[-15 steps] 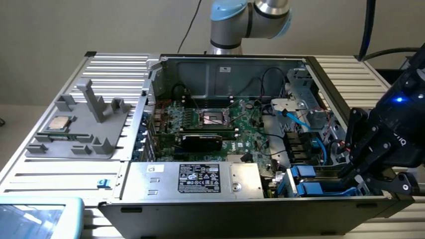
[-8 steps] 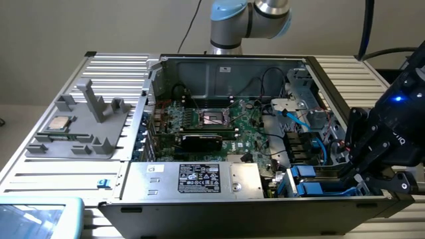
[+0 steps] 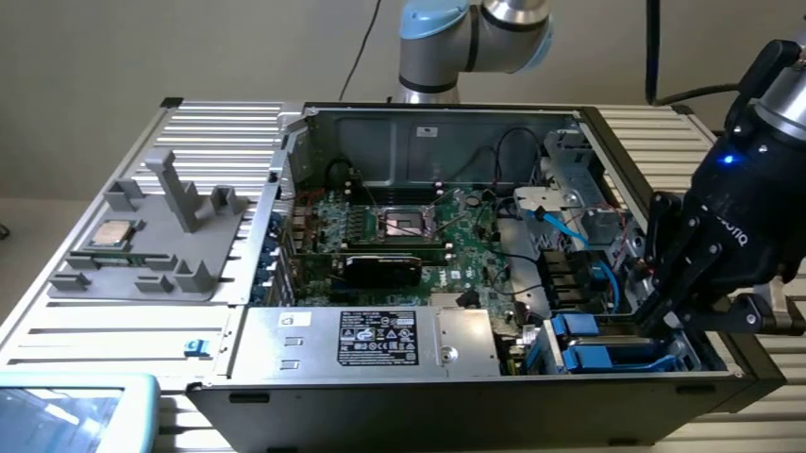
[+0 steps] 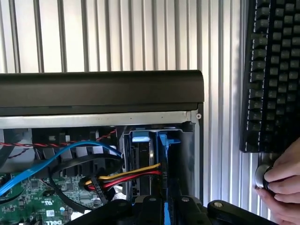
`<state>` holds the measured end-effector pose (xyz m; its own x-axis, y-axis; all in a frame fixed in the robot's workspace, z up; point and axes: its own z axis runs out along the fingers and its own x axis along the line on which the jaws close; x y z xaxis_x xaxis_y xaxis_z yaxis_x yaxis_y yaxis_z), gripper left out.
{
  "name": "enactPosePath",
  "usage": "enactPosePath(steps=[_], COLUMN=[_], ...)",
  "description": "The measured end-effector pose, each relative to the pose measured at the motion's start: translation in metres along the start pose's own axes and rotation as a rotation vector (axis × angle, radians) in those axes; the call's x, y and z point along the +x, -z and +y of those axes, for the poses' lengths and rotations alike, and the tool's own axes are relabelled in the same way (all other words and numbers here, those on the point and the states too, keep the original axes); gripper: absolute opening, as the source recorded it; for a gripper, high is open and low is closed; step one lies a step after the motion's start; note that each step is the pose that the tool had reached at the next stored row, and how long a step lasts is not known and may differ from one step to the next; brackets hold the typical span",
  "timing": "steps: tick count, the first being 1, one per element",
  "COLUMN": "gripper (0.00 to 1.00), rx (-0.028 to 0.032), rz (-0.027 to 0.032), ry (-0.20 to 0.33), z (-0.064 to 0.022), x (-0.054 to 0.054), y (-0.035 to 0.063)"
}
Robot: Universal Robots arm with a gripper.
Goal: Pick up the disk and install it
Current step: 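Insert the first disk wire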
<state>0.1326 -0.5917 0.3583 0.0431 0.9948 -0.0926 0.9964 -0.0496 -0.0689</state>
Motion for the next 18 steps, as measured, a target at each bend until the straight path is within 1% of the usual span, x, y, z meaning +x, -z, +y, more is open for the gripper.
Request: enactPosePath(steps=[1, 2, 18], gripper=[0.16, 0.16, 0.16], rx=[-0.0002, -0.0002, -0.0002], rz=[-0.0038, -0.0045, -0.0044], ry=[0.0, 0.0, 0.0], z=[-0.0002, -0.0002, -0.0003], x=[0.0038, 0.0051, 0.0058], y=[0.0004, 0.0006, 0.0006])
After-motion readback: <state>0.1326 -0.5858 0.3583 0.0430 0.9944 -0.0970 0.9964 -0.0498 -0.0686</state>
